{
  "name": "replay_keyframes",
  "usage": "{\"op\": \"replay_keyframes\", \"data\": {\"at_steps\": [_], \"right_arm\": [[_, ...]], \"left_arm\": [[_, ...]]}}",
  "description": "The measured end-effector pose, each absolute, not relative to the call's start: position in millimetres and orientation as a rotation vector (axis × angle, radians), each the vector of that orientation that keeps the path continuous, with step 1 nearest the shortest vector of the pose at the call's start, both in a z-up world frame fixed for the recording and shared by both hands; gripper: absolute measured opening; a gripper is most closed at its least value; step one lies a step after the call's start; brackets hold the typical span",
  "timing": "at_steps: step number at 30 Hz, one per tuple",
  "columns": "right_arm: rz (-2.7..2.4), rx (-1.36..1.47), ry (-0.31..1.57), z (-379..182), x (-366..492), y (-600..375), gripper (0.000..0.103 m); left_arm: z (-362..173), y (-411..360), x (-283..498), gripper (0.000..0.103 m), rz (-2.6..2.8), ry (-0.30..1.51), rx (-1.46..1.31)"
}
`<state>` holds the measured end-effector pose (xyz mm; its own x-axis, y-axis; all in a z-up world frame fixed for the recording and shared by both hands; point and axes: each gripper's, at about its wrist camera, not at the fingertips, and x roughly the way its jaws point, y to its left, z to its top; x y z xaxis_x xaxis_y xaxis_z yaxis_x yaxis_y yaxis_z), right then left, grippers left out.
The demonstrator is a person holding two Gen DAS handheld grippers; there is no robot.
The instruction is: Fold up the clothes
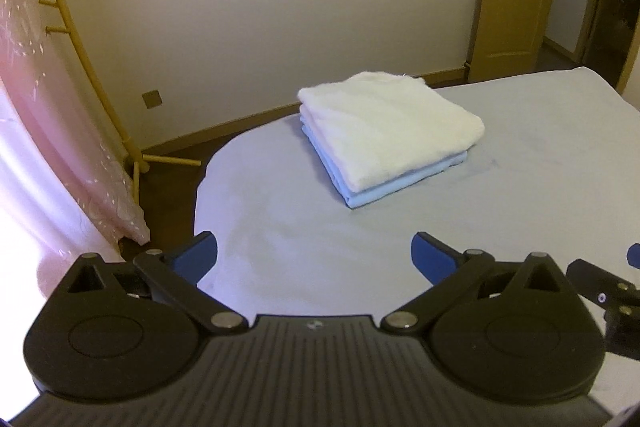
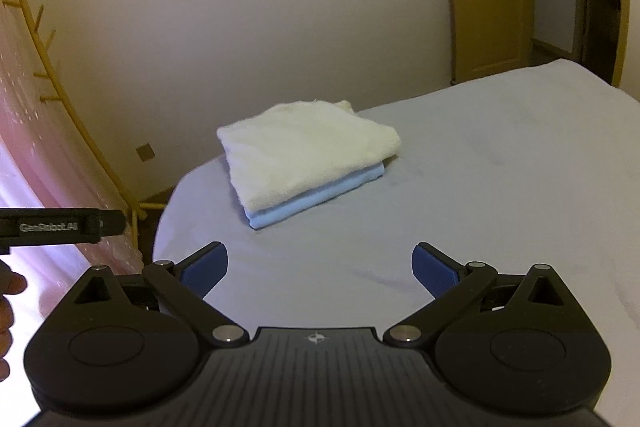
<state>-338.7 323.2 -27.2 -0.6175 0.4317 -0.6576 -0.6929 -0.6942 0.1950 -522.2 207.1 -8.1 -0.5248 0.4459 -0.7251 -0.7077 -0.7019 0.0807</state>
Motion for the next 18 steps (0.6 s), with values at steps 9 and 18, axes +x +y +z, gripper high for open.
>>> {"op": "replay_keyframes", "data": {"at_steps": [9,18], "right_arm": [[2.314,-0.791,0.621,-49,-345,341,0.101],[2.320,-0.798,0.625,-59,-347,364,0.101]], "left_arm": [[-33,221,-520,0.102,2.193,0.502,-0.967],[-50,239,-520,0.102,2.150,0.482,-1.022]]}}
